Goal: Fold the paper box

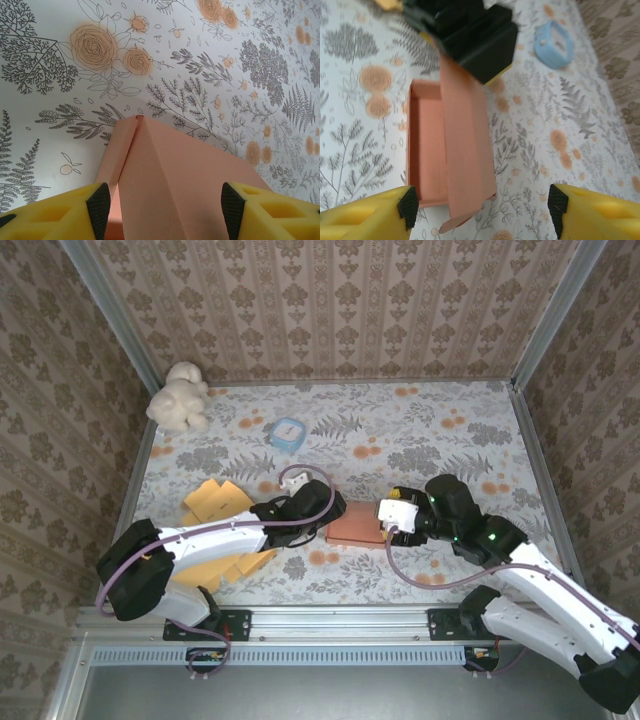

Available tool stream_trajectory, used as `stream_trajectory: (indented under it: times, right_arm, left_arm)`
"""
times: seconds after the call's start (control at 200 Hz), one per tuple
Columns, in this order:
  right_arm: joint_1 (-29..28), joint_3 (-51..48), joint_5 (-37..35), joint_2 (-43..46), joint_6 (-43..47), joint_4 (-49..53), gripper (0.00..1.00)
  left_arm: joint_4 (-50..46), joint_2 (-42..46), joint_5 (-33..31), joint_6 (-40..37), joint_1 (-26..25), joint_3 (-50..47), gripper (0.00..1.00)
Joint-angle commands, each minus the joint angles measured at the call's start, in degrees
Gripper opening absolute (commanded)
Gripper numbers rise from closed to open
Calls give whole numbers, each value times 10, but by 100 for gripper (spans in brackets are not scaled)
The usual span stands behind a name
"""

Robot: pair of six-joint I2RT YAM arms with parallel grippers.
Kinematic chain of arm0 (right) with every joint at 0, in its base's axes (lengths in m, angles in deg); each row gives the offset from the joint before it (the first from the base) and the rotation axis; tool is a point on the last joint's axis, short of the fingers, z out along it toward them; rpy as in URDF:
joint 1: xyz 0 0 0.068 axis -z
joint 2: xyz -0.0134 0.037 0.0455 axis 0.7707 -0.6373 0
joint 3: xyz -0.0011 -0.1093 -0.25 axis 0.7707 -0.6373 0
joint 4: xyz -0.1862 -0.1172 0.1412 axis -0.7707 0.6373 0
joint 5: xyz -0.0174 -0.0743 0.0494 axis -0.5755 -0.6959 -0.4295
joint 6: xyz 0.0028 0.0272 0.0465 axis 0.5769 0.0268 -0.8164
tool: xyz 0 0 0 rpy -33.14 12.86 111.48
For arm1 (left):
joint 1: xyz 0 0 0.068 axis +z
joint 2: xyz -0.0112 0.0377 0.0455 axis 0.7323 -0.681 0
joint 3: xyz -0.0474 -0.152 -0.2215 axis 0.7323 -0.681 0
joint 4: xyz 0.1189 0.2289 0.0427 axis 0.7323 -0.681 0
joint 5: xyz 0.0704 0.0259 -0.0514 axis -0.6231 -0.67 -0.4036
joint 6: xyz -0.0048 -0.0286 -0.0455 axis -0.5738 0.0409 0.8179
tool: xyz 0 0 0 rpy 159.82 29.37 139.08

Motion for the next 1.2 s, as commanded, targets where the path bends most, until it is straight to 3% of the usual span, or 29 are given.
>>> stream_trajectory:
  times: [0.0, 0.085, 0.29, 0.425, 0.655, 1.195]
  right_arm:
    - [-4, 31, -10, 17, -120, 25, 73]
    - [-4, 47, -49, 11, -248, -6, 71]
    - [-4, 61, -245, -59, -608, -14, 66]
    - [-4, 42, -254, -104, -713, -32, 65]
    - [-12, 18, -261, -155, -787, -62, 65]
    - [-45, -21, -279, -200, -791, -82, 65]
  left_arm:
    - [2, -9, -17, 10, -6, -5, 63]
    - [5, -10, -19, 9, -8, -7, 63]
    - [6, -10, -19, 8, -9, -13, 63]
    - [3, -5, -22, 6, -9, -20, 63]
    - [-16, 9, -33, -4, -9, -20, 63]
    - [-24, 17, -35, -5, -9, -23, 63]
